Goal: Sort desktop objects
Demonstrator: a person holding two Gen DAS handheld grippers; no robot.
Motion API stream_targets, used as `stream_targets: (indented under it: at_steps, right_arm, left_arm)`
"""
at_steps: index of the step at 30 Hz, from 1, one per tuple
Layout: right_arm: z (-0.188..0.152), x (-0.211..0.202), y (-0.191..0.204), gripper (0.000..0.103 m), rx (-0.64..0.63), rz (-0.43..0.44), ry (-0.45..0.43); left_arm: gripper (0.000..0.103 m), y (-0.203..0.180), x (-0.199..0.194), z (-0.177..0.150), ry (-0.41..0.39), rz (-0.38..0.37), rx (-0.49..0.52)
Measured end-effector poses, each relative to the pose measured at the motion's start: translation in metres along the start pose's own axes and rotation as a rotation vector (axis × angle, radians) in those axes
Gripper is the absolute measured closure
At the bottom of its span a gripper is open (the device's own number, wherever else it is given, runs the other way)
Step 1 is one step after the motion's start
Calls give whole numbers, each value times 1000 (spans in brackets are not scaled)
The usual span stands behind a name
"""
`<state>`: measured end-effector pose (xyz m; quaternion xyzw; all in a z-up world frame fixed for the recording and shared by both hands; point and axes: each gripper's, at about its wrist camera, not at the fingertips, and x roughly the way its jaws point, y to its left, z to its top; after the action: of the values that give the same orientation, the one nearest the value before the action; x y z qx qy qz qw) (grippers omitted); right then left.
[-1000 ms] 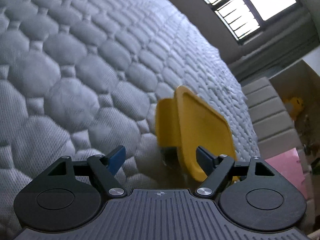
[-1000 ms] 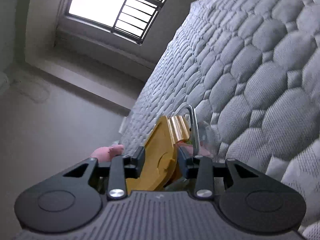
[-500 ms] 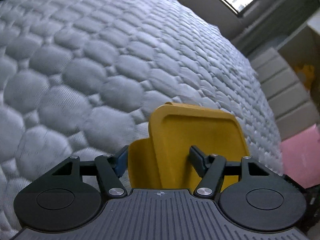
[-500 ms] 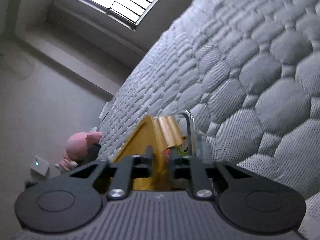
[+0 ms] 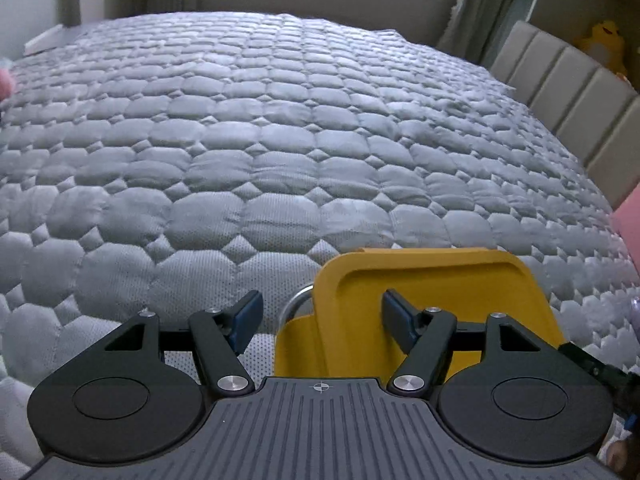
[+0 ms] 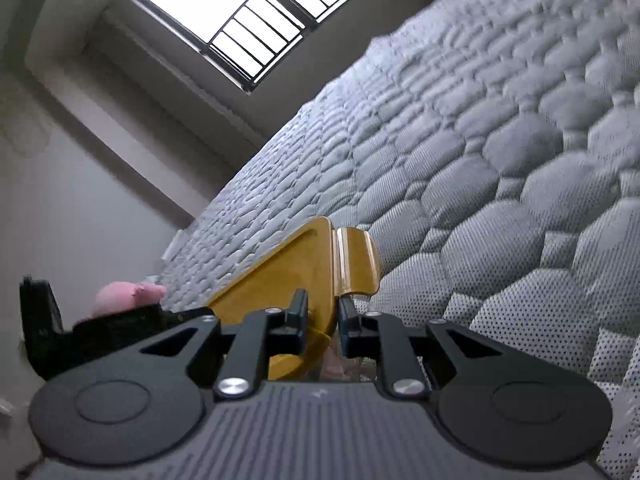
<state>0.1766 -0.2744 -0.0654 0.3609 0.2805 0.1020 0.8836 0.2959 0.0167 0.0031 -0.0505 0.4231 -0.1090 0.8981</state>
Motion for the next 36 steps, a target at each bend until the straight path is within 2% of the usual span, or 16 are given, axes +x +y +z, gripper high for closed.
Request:
stream_targets:
  at_steps: [6,7,10,12,16,18,20,21,22,24,27,28,29,30,34,36]
  right_arm:
    - [-9,-8,29,85,-102,17,-39]
    - [-10,-6,33,85,-103,32,-31]
    - [-12,5,30,85,-51,25,51]
    - [-14,8,25,83,-21,-3,26]
    - [-19,-5,20,81,-13,39,28]
    - [-22,-15,15,80,4,64,34]
    - [-23,-28,13,73,11,64,-3]
    - [-24,-36,12,58,9,55,-34]
    - [-25,-43,12,44,5,45,-66]
    - [-21,-49,18,39,-61,-7,-144]
    - [-16,-37,23,59,-79,-28,-98]
    - [-16,-32,24,62,-66,-36,-79]
    - [-19,-32,24,64,-63,-71,-100]
    - [-22,-30,25,70,-67,-91,-110]
    - [-32,-24,32,78,-99,-111,-115]
    - [-37,-20,37,78,-118,-112,-113]
  left_arm:
    - [32,5,-18,-9,-14,-19,-13]
    - [29,4,-20,-10,-18,-22,-11]
    - [21,1,-28,-10,-43,-26,1]
    - [21,1,-30,-9,-44,-35,7]
    - [21,9,-28,-13,-41,-3,3]
    - [20,20,-33,-19,-57,-7,-43]
    - [15,32,-41,-25,-80,-22,-103]
    - [10,39,-45,-30,-94,-32,-142]
    - [10,46,-48,-33,-104,-39,-181]
    - [10,52,-49,-36,-99,-59,-221]
    - [10,52,-47,-37,-76,-89,-230]
    - [10,50,-48,-38,-79,-95,-227]
    - [10,48,-49,-39,-81,-101,-220]
    - [10,45,-49,-40,-79,-109,-211]
    - [10,35,-43,-41,-60,-125,-175]
    - [10,32,-37,-39,-54,-128,-178]
